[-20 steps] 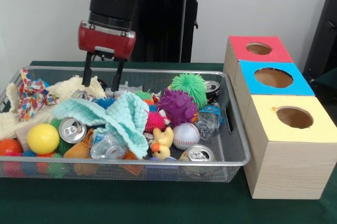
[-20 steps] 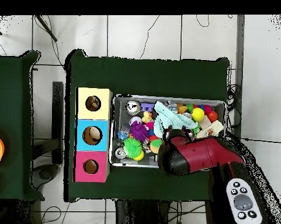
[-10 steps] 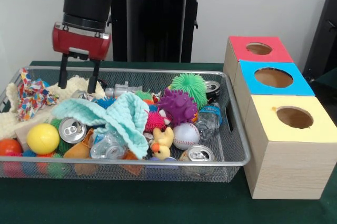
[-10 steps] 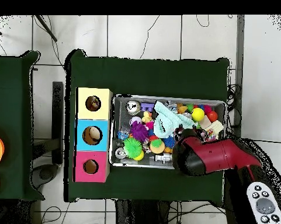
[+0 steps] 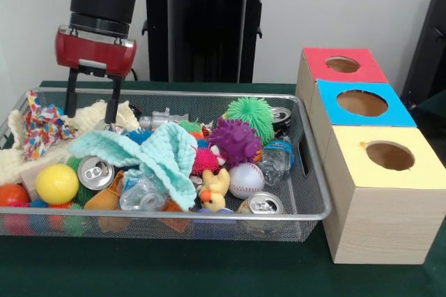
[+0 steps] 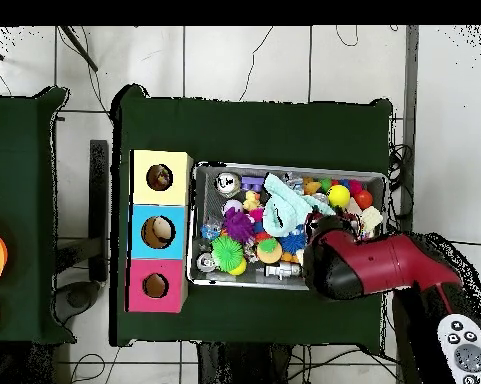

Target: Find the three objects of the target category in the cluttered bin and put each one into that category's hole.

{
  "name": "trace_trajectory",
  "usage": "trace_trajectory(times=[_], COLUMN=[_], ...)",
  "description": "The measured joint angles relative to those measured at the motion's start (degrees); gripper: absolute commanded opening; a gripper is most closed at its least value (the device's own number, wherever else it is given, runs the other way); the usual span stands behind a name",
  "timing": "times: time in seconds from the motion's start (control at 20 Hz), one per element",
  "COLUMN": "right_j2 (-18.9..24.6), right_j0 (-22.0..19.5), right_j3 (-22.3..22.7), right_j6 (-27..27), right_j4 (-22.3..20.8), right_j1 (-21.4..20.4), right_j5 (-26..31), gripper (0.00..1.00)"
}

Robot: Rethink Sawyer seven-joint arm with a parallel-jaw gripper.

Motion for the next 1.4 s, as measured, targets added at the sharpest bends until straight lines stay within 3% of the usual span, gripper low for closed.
trace_trajectory(times=[0.5,1.4], right_j2=[2.6,0.7], right_j0=[-1.4,-0.9], right_j3=[-0.2,-3.0], right_j6=[-1.5,-1.7], right_j4=[-2.5,-10.4], right_j1=[-0.2,3.8], right_j5=[0.0,0.0], gripper=[1.0,1.0])
